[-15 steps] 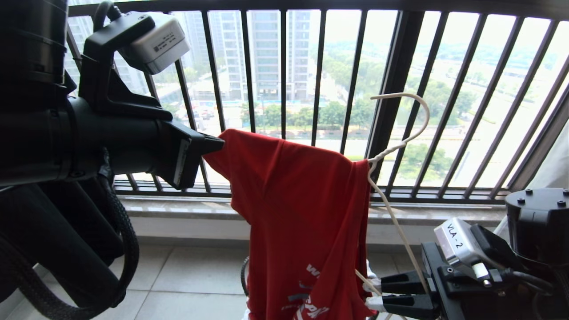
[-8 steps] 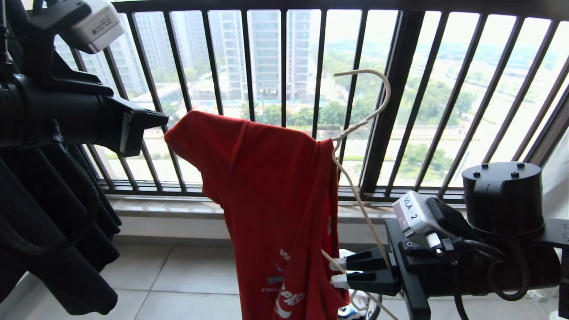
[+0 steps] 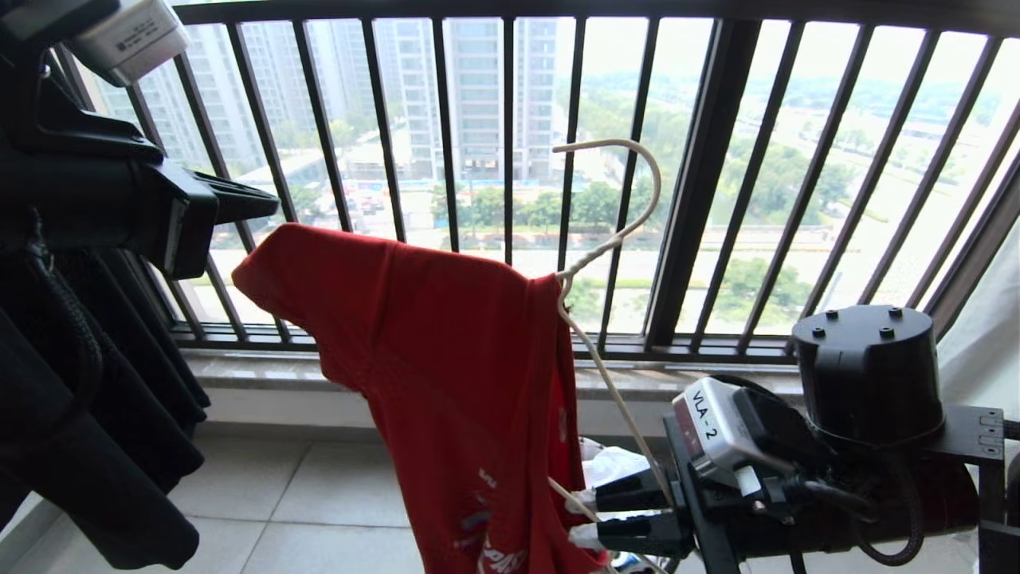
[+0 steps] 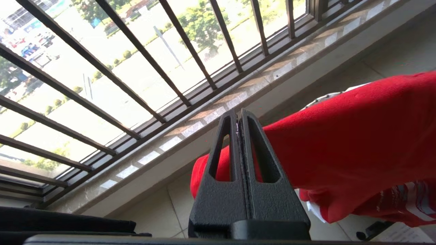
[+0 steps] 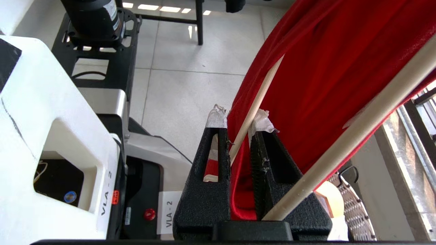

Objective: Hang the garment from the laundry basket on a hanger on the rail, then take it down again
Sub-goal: Hang the clothes on the clothes rack

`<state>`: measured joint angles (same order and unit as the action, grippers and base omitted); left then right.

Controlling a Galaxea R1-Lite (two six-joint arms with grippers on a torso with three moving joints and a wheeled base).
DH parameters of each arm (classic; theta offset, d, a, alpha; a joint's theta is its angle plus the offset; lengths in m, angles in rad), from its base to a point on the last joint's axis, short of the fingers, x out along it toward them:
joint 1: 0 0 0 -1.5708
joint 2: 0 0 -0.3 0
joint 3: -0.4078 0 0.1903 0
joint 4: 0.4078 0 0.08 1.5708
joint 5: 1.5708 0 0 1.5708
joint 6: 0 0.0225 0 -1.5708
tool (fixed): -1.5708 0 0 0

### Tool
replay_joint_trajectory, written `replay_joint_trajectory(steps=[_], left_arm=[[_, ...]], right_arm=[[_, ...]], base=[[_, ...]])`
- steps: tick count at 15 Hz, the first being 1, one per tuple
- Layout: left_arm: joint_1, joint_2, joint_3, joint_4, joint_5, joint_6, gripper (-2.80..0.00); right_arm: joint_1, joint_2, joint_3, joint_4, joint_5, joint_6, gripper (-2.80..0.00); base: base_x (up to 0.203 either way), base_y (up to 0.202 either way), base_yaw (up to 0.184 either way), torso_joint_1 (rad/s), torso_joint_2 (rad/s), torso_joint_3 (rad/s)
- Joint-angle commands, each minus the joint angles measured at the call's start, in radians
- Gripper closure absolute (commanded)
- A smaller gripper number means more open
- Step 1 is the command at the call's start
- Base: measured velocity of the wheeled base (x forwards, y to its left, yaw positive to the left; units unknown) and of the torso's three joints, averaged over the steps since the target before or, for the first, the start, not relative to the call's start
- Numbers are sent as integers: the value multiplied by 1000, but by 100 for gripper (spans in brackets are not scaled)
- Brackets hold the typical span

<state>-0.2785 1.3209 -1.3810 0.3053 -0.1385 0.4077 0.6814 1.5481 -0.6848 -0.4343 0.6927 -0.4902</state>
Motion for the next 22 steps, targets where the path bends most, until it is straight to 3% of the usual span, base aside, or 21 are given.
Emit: replay_joint_trajectory(steps=[1,3,5,7,9,11,18,22], left_arm=[[-2,-5,-95,153,-95,8,0],[-2,5,-214,348,-178,41,0],[-2,44,-313,512,-216,146,0],[-16,79,-425,692,-249,194,0],[-28,138,-523,904,-286,284,0],[-48,176,-560,942,-322,335,0],[-232,180,-561,982,-323,345,0],[-290,168,-561,1034,-323,349,0]], right_arm=[[18,6,33,-3,2,-33,0],[26,9,51,-3,2,-54,0],[43,6,53,-4,4,-54,0],[53,7,53,-6,2,-57,0],[53,2,54,-8,2,-57,0],[53,-2,69,-8,2,-68,0],[55,-26,146,-12,8,-158,0],[53,-47,161,-11,7,-183,0]], base=[[0,0,0,0,0,0],[0,0,0,0,0,0],[0,0,0,0,0,0],[0,0,0,0,0,0],[0,0,0,0,0,0],[0,0,0,0,0,0],[0,0,0,0,0,0],[0,0,0,0,0,0]])
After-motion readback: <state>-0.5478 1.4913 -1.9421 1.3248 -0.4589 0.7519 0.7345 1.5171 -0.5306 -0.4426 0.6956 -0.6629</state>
